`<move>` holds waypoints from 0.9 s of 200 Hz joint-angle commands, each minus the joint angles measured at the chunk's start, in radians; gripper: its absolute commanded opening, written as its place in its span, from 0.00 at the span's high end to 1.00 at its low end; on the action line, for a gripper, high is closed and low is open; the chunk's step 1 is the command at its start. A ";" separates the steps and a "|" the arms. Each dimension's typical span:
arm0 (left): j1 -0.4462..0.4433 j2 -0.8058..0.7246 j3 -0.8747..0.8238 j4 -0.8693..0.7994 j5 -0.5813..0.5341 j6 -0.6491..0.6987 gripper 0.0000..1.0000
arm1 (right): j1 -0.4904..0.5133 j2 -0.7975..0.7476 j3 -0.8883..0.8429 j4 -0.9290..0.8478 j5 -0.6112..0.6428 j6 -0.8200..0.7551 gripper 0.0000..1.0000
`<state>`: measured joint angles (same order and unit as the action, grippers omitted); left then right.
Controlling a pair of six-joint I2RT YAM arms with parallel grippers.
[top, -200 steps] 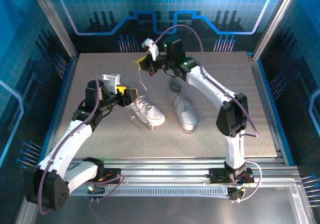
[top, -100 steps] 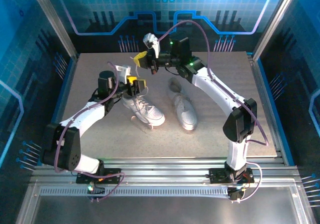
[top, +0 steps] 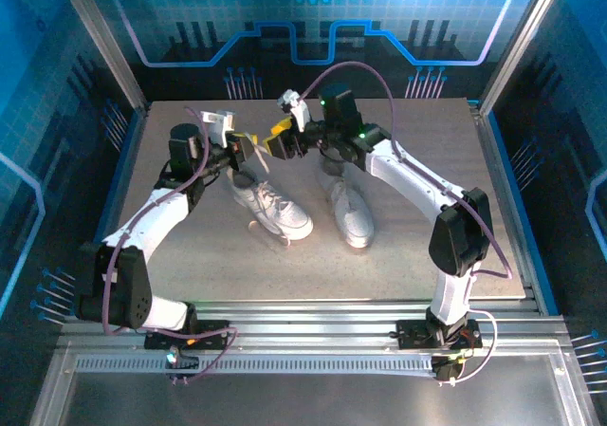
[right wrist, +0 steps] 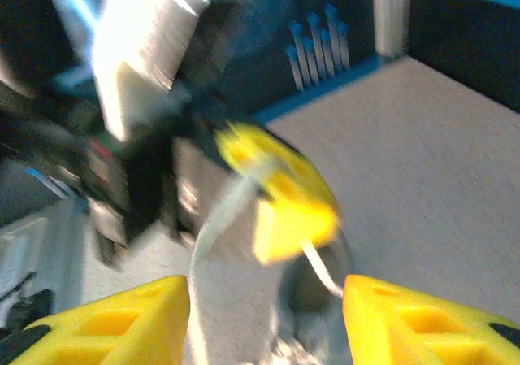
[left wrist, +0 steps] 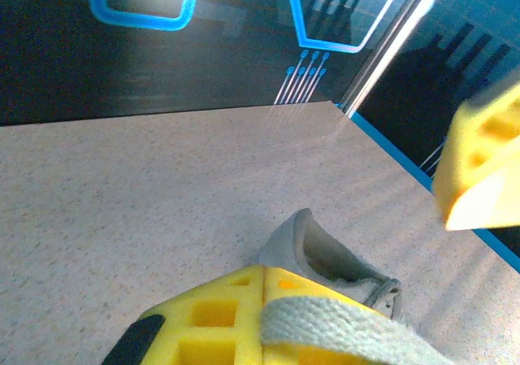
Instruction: Tie the shoes
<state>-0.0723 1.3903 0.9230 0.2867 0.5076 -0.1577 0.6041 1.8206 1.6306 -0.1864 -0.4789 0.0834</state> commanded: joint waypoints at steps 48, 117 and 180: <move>0.080 -0.062 0.054 -0.171 -0.050 -0.068 1.00 | 0.238 -0.158 -0.474 -0.100 0.454 0.212 0.47; 0.086 -0.066 0.052 -0.189 -0.014 -0.074 1.00 | 0.337 -0.097 -0.517 -0.070 0.573 0.427 0.48; 0.089 -0.078 0.042 -0.210 0.002 -0.052 1.00 | 0.356 -0.054 -0.551 -0.044 0.567 0.517 0.51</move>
<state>0.0040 1.3434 0.9539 0.0917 0.4728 -0.2291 0.9436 1.7477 1.1049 -0.2562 0.0719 0.5369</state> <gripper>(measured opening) 0.051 0.496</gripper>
